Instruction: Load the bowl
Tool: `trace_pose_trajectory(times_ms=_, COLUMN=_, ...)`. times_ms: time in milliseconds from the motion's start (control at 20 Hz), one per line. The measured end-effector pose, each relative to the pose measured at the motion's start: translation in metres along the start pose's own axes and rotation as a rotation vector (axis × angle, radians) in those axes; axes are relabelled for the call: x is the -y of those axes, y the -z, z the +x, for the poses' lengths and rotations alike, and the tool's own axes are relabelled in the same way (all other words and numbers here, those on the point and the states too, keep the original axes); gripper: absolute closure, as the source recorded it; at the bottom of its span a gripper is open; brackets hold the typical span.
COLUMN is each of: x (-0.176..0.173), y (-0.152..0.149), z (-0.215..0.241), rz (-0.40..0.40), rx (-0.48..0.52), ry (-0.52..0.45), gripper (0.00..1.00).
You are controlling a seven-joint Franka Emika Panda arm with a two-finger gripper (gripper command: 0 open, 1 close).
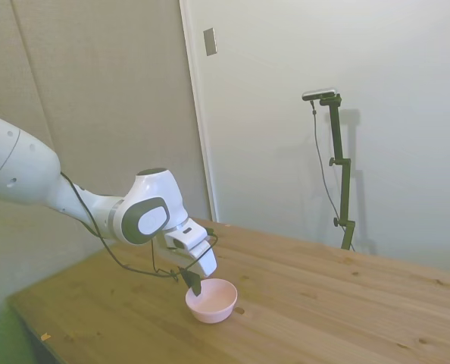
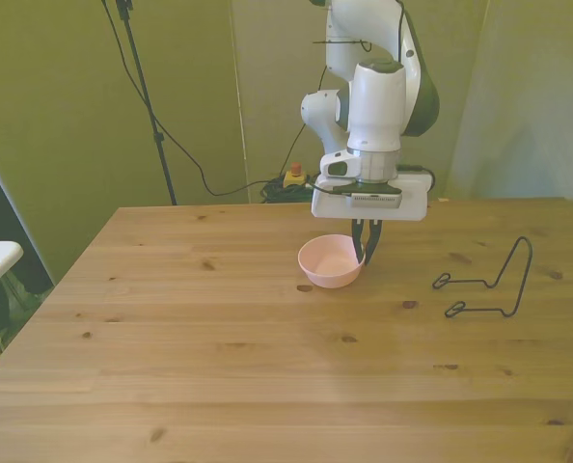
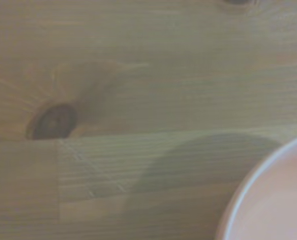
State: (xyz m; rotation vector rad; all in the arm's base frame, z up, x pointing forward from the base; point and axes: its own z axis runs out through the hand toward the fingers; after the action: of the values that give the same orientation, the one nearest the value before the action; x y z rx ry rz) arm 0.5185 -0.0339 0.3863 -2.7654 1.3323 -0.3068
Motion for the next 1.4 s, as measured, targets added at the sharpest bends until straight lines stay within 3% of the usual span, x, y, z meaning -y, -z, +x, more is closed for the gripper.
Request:
trace_pose_trajectory(times_ms=200, x=0.013, y=0.033, z=0.001, rz=0.074, rx=0.012, ry=0.015, gripper=1.00)
trace_pose_trajectory(times_ms=350, x=0.033, y=0.074, z=-0.003, rz=0.154, rx=0.031, ry=0.051, gripper=1.00)
trace_pose_trajectory(times_ms=400, x=0.044, y=0.100, z=-0.008, rz=0.194, rx=0.037, ry=0.088, gripper=1.00)
trace_pose_trajectory(times_ms=550, x=0.047, y=0.094, z=-0.013, rz=0.233, rx=0.053, ry=0.098, gripper=1.00)
trace_pose_trajectory(times_ms=900, x=0.070, y=0.074, z=-0.050, rz=0.505, rx=0.116, ry=0.119, gripper=1.00)
trace_pose_trajectory(times_ms=1000, x=0.088, y=0.073, z=-0.055, rz=0.549, rx=0.115, ry=0.119, gripper=1.00)
trace_pose_trajectory(times_ms=1400, x=0.097, y=0.058, z=-0.053, rz=0.655, rx=0.195, ry=0.108, gripper=1.00)
